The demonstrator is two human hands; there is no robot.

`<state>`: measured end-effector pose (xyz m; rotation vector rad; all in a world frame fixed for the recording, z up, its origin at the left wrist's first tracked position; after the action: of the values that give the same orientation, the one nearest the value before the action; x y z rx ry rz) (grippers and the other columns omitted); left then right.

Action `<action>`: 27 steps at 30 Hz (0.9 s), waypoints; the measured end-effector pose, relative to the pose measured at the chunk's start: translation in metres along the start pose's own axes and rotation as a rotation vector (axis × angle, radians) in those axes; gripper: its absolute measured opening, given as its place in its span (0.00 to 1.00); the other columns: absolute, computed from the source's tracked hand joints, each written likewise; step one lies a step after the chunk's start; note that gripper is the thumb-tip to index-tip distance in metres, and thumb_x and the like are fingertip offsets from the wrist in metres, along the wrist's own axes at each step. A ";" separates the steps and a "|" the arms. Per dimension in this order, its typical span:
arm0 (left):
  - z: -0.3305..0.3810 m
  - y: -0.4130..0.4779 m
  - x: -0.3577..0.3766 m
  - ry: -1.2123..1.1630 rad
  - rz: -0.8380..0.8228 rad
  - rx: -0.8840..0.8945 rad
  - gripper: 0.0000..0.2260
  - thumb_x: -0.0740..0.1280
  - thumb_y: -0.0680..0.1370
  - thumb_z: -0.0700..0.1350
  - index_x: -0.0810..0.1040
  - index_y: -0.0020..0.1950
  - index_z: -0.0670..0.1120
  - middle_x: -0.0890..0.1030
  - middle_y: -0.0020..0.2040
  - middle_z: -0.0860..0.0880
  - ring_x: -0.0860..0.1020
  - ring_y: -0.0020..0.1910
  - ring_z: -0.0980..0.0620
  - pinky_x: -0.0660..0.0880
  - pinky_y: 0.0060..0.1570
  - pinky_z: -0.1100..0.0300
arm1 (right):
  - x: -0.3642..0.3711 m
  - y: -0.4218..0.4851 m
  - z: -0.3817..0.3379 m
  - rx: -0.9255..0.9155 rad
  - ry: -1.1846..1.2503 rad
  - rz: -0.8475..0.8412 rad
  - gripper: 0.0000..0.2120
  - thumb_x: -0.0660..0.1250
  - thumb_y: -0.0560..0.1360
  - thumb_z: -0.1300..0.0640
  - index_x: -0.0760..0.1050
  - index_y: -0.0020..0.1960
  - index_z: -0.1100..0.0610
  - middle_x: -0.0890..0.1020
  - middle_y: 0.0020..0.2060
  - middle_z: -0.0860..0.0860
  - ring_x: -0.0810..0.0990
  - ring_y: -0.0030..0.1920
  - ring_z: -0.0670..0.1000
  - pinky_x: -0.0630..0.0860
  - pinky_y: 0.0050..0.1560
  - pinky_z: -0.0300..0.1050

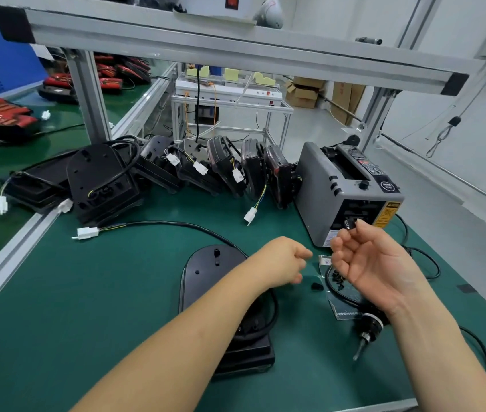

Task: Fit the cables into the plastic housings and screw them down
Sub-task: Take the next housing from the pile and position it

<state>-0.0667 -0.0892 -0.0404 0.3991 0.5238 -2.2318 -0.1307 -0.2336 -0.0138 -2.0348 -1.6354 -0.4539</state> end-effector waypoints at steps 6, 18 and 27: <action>-0.023 -0.044 -0.064 -0.306 0.316 0.116 0.10 0.62 0.78 0.33 0.80 0.53 0.43 0.82 0.46 0.43 0.79 0.35 0.55 0.79 0.40 0.66 | 0.013 0.005 0.013 0.007 -0.318 -0.059 0.03 0.68 0.66 0.55 0.76 0.36 0.54 0.77 0.33 0.48 0.76 0.36 0.47 0.71 0.35 0.39; -0.110 -0.158 -0.050 -0.144 0.582 0.030 0.13 0.71 0.74 0.44 0.81 0.54 0.59 0.77 0.57 0.66 0.73 0.57 0.71 0.65 0.52 0.79 | 0.094 0.002 0.070 0.056 -1.080 -0.496 0.12 0.73 0.70 0.57 0.77 0.29 0.48 0.78 0.38 0.43 0.75 0.39 0.41 0.69 0.48 0.35; -0.118 -0.162 -0.041 -0.209 0.586 0.038 0.22 0.71 0.73 0.40 0.76 0.63 0.60 0.75 0.62 0.66 0.69 0.63 0.71 0.63 0.63 0.74 | 0.122 0.007 0.083 -0.024 -1.382 -0.627 0.08 0.73 0.70 0.56 0.79 0.33 0.52 0.80 0.46 0.53 0.75 0.48 0.48 0.69 0.50 0.39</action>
<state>-0.1510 0.0914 -0.0856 0.2873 0.2137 -1.6905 -0.1000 -0.0889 -0.0181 -1.8017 -3.0110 1.0217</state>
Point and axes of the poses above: each hand's wrist, its own y-axis towards the middle knuckle, its own x-axis out of the palm, z = x × y, the point moved 1 cm from there along y, towards the middle knuckle
